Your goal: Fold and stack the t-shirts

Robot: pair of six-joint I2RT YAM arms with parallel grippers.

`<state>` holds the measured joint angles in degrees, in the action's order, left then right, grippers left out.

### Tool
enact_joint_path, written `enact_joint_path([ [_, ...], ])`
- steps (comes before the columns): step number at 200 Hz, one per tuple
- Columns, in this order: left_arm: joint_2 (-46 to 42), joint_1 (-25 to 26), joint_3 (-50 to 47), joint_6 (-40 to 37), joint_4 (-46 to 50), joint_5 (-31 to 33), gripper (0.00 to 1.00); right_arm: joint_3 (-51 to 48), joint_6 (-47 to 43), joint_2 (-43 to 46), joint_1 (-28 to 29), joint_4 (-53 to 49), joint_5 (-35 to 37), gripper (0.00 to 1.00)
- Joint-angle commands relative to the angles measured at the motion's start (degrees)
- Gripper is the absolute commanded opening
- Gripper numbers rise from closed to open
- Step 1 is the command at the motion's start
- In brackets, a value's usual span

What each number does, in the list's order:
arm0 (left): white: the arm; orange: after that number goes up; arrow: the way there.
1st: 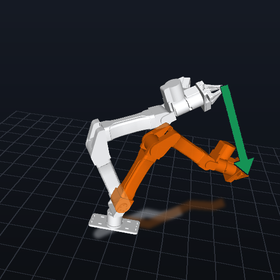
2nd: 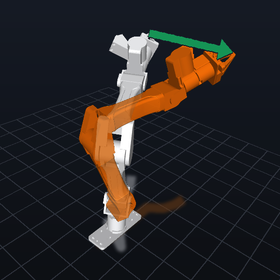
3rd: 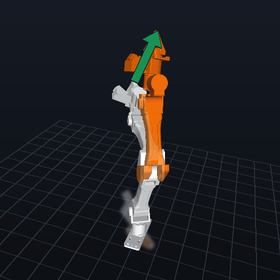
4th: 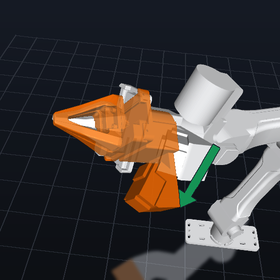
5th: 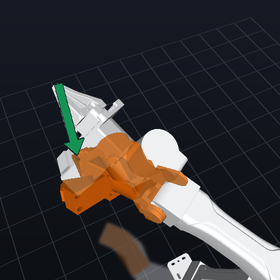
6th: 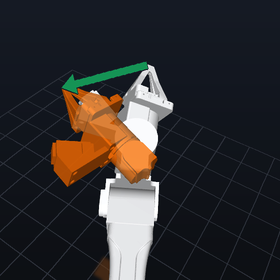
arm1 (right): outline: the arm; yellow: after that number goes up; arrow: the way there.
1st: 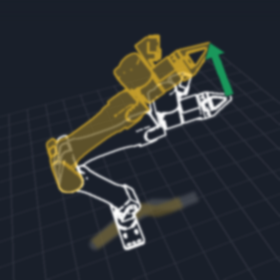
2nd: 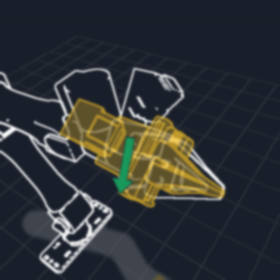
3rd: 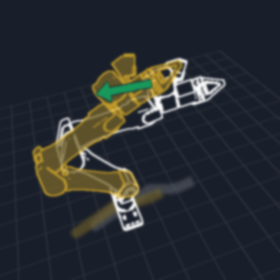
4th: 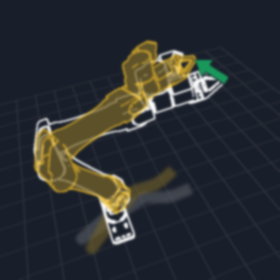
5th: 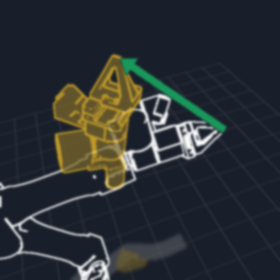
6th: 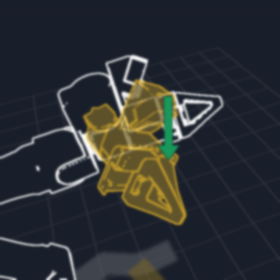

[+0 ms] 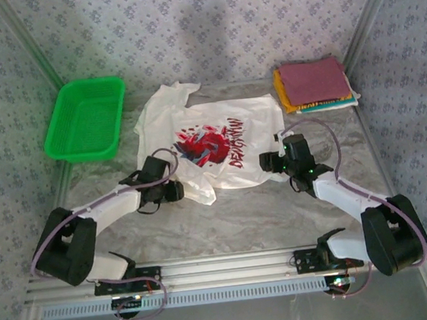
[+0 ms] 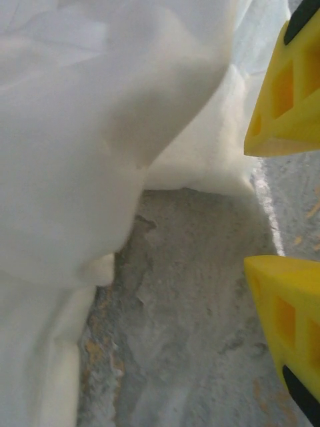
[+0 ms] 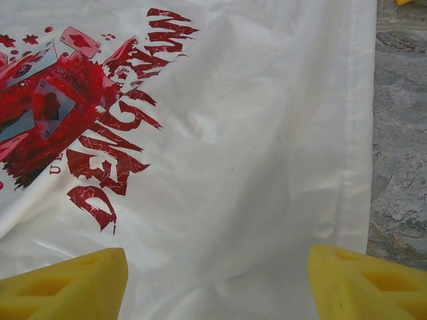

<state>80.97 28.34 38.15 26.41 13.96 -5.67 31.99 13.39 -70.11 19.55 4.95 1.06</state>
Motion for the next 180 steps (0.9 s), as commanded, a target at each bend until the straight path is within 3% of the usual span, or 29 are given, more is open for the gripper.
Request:
enact_joint_path([
  [1, 3.25, -0.45, 2.83, -1.16, -3.52, -1.80, 0.44, 1.67, -1.20, 0.58, 0.33, -0.89, 0.45, 0.73],
  [37, 6.76, -0.43, 3.50, -1.97, -5.61, -2.01, 0.40, 1.55, -0.44, 0.67, 0.22, -1.91, 1.24, 0.74],
  [55, 8.31, -0.42, 3.65, -2.24, -6.48, -2.24, 0.28, 1.15, 1.11, 0.65, -0.27, -2.05, 1.59, 0.74],
  [83, 9.40, -0.39, 3.65, -2.11, -7.31, -2.33, 0.20, 1.30, 4.15, 0.80, -1.32, -4.65, 1.69, 0.74],
  [110, 8.10, -0.43, 3.13, -1.61, -7.37, -2.11, 0.07, 2.29, 10.55, 1.61, -6.37, -11.69, -0.92, 0.73],
  [126, 5.90, -0.56, 2.68, -0.48, -5.68, -0.99, 0.00, 2.07, 13.73, 2.34, -10.90, -15.12, -6.30, 0.73],
  [147, 1.03, -0.78, 2.72, 3.98, 2.15, 4.50, 0.00, 1.77, 15.48, 3.37, -15.69, -19.40, -12.74, 0.72],
  [180, -12.29, -0.97, -0.93, 12.60, 15.15, 9.94, 0.00, 1.99, 15.50, 2.75, -18.45, -25.14, -19.07, 0.69],
])
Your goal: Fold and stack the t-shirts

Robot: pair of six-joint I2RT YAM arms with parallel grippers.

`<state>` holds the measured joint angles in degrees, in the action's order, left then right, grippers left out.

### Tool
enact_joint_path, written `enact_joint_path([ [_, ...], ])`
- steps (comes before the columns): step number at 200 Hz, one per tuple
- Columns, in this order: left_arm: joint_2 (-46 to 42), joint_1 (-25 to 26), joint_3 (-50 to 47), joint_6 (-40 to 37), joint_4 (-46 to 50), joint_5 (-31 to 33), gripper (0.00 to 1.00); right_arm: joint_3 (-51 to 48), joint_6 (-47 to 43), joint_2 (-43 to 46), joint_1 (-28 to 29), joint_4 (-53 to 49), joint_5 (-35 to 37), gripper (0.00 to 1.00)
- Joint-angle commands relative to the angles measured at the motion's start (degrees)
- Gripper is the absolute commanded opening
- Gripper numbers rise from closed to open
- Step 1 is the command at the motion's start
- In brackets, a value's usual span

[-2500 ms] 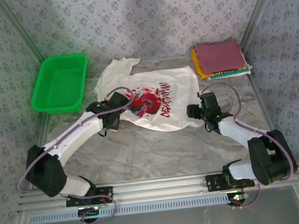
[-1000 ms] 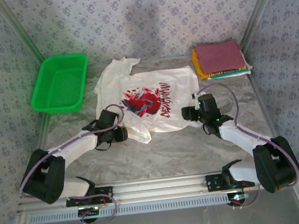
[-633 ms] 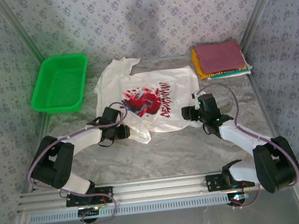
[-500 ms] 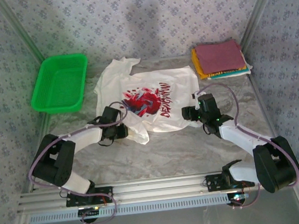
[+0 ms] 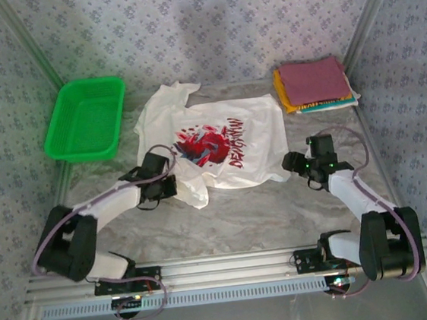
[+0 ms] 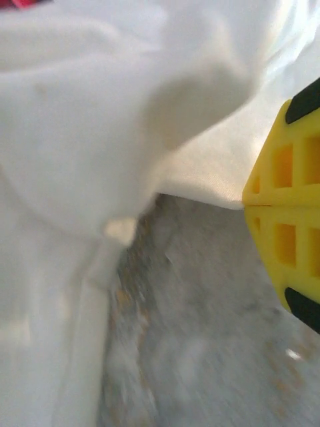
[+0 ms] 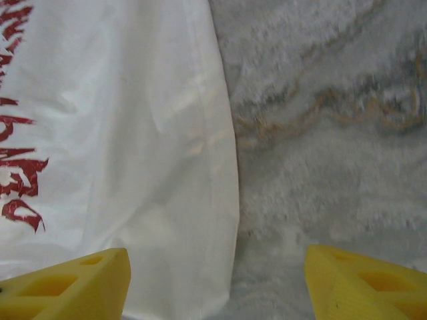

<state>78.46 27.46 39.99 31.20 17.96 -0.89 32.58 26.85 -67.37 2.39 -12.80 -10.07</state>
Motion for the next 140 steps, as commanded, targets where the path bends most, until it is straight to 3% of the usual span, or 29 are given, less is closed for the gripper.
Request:
enact_joint_path([
  [1, -10.23, -0.11, -2.92, 8.08, 11.45, 5.31, 0.00, 1.37, 1.96, -0.05, -1.31, -7.36, -8.17, 0.68],
  [25, -21.97, -0.26, -7.46, 16.01, 19.47, 6.50, 0.00, 0.73, 1.67, -2.27, -1.36, -6.55, -11.83, 0.62],
  [72, -42.39, -0.04, -15.90, 30.54, 31.28, 1.32, 0.00, 0.38, 1.79, -8.11, -0.20, -1.96, -14.29, 0.54],
  [108, -50.16, -0.05, -19.94, 35.57, 32.35, -0.81, 0.00, -0.08, 2.27, -11.52, 0.64, 3.24, -13.76, 0.46],
  [140, -50.95, -0.04, -19.87, 36.12, 32.21, 0.12, 0.00, -0.80, 2.75, -11.36, 0.65, 4.82, -12.19, 0.20],
])
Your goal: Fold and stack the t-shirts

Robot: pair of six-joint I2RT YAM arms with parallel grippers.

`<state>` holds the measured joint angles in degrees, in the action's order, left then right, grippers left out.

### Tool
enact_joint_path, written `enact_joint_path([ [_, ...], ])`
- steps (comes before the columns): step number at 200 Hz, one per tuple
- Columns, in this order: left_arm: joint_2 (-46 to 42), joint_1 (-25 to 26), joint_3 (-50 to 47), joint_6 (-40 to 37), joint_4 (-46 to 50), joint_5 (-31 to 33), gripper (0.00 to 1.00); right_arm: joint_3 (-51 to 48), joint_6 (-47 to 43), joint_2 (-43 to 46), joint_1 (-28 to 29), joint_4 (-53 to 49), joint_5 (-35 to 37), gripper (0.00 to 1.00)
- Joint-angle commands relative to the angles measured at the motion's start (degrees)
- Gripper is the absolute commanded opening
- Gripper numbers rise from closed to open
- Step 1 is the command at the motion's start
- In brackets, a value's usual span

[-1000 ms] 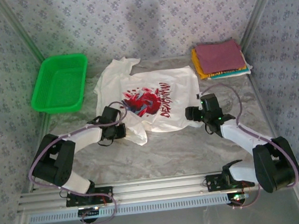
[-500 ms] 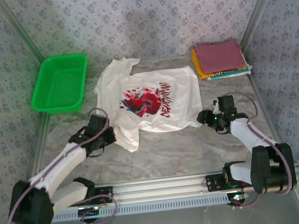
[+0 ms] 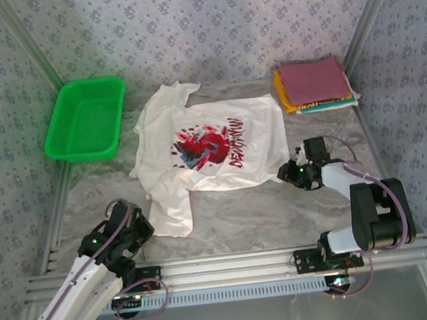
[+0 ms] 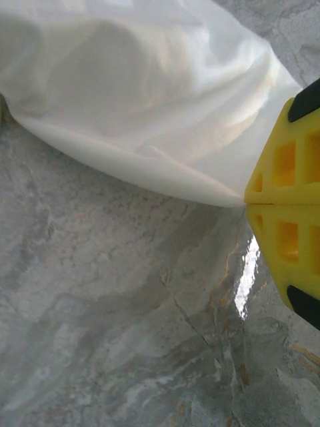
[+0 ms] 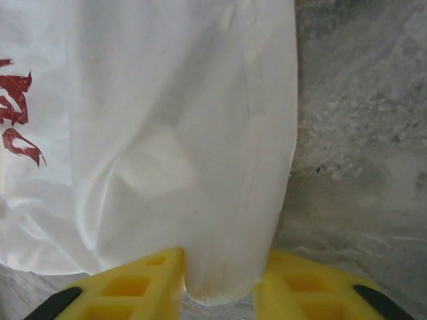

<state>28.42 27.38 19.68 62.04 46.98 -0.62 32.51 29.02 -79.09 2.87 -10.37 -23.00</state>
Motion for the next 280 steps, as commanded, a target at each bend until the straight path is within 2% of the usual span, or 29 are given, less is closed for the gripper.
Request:
enact_joint_path([
  [1, -0.96, 0.05, 0.53, 5.28, 3.33, 0.02, 0.00, -0.67, 0.59, 0.43, 0.10, 2.30, 0.76, 0.19],
  [18, -2.33, -0.11, 2.35, 5.93, 6.20, 2.17, 0.00, 0.69, -1.07, 2.16, -0.27, -0.83, 1.64, 0.07],
  [30, -3.02, -0.48, 2.92, 6.74, 6.65, 1.39, 0.00, 1.72, -2.17, 3.87, -0.97, -3.57, 2.11, 0.00],
  [54, -3.38, -0.39, 4.79, 9.01, 6.19, -2.63, 0.00, 3.61, -3.65, 7.95, -2.40, -8.98, 3.32, 0.00],
  [97, -5.81, 0.05, 11.03, 11.59, 20.08, -0.47, 0.00, 3.93, -2.69, 11.11, -3.83, -19.29, 9.07, 0.00],
  [110, -7.79, 0.05, 8.66, 13.96, 20.77, -1.38, 0.00, 3.44, -1.62, 9.93, -4.16, -20.57, 10.02, 0.00],
  [127, -10.11, 0.05, 1.50, 17.02, 15.36, -6.58, 0.00, 2.92, -1.37, 7.24, -4.46, -20.49, 9.98, 0.00],
  [139, -11.33, 0.02, -2.42, 17.81, 12.82, -7.92, 0.00, 2.82, -1.67, 4.68, -4.44, -19.06, 9.85, 0.00],
  [157, -13.12, 0.04, -1.72, 18.38, 14.87, -5.12, 0.00, 3.32, -1.69, 1.06, -4.37, -17.76, 8.71, 0.00],
  [182, -14.75, 0.05, 10.22, 17.61, 28.41, 6.46, 0.00, 3.52, -2.37, -0.08, -4.37, -18.26, 9.22, 0.00],
  [189, -15.03, -0.04, 11.41, 18.29, 28.84, 7.21, 0.00, 3.68, -2.74, 0.05, -4.36, -18.41, 9.66, 0.00],
  [211, -14.14, 0.04, 9.24, 16.33, 19.19, 1.55, 0.00, 4.30, -3.16, 0.08, -4.23, -18.79, 10.78, 0.00],
  [230, -10.36, 0.05, 9.47, 13.33, 11.89, 0.14, 0.00, 5.05, -3.78, 0.59, -3.81, -19.20, 11.09, 0.00],
  [248, -4.18, 0.05, 15.39, 7.93, 12.46, 3.50, 0.00, 5.44, -4.35, 2.46, -3.11, -19.76, 11.93, 0.00],
  [280, 4.34, 0.05, 31.12, -3.68, 13.29, 13.20, 0.00, 7.04, -6.47, 7.05, -0.71, -20.76, 15.16, 0.00],
])
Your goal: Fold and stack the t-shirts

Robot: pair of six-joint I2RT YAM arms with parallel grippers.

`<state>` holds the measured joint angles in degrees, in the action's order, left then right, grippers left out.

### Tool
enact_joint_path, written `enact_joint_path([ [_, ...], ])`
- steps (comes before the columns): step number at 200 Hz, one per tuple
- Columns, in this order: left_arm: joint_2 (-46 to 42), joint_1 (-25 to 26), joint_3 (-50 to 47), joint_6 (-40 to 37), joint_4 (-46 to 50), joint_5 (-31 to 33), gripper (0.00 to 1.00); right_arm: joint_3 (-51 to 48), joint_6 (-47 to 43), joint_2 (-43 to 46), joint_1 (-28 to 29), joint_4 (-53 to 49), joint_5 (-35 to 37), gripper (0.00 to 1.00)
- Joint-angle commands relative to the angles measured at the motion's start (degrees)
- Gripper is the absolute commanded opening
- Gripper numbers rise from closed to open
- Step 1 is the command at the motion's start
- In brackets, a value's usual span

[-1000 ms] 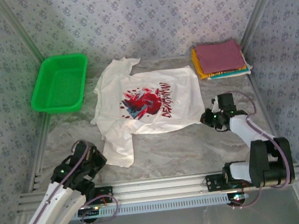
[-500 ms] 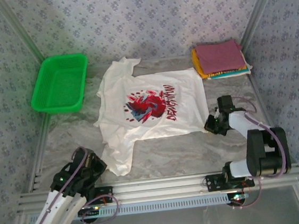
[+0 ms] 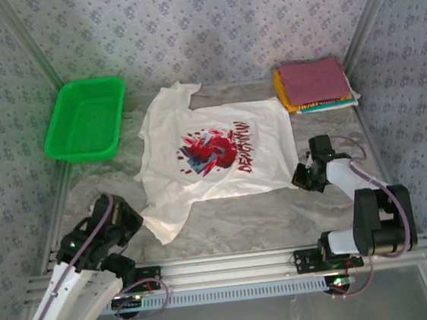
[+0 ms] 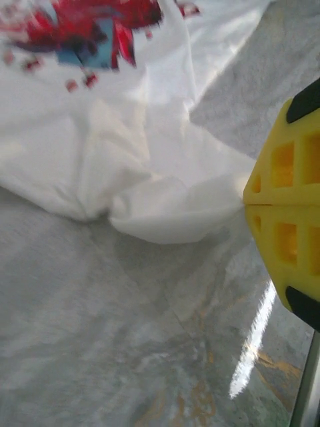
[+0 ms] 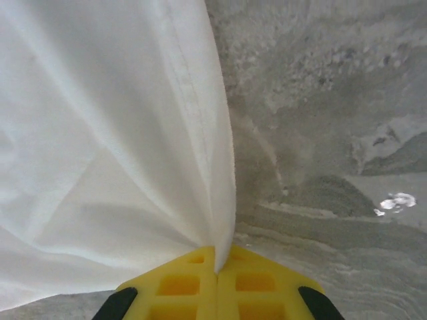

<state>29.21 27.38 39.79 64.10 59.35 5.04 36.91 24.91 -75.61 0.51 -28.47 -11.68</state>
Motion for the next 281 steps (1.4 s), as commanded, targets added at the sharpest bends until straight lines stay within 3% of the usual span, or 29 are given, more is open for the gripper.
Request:
enact_joint_path([
  [1, 3.74, 0.05, 11.41, -6.00, 0.84, 7.71, 0.00, 2.74, -2.38, 3.69, 1.76, -2.74, 3.93, 0.00],
  [48, 10.24, -0.04, 27.68, -14.17, 5.87, 14.47, 0.00, 5.80, -3.22, 5.56, 5.63, -5.71, 6.50, 0.00],
  [95, 4.48, -0.04, 24.95, -11.82, 10.21, 16.92, 0.00, 4.67, -1.29, 6.13, 9.49, -7.93, 8.03, 0.00],
  [154, 7.83, -0.04, 27.31, -17.35, 10.70, 17.20, 0.00, 6.28, 0.13, 10.89, 9.72, -13.06, 8.26, 0.00],
  [188, 15.78, -1.60, 29.20, -23.18, 6.26, 15.92, 0.00, 8.83, -1.93, 11.39, 9.79, -11.11, 8.76, 0.00],
  [245, 22.03, -13.02, 28.13, -29.73, -1.20, 4.68, 0.00, 10.31, -2.80, 11.13, 9.75, -11.02, 7.96, 0.00],
  [281, 25.76, -15.96, 28.17, -33.45, -5.10, 1.52, 0.00, 11.03, -3.67, 9.47, 9.18, -8.17, 7.49, 0.00],
])
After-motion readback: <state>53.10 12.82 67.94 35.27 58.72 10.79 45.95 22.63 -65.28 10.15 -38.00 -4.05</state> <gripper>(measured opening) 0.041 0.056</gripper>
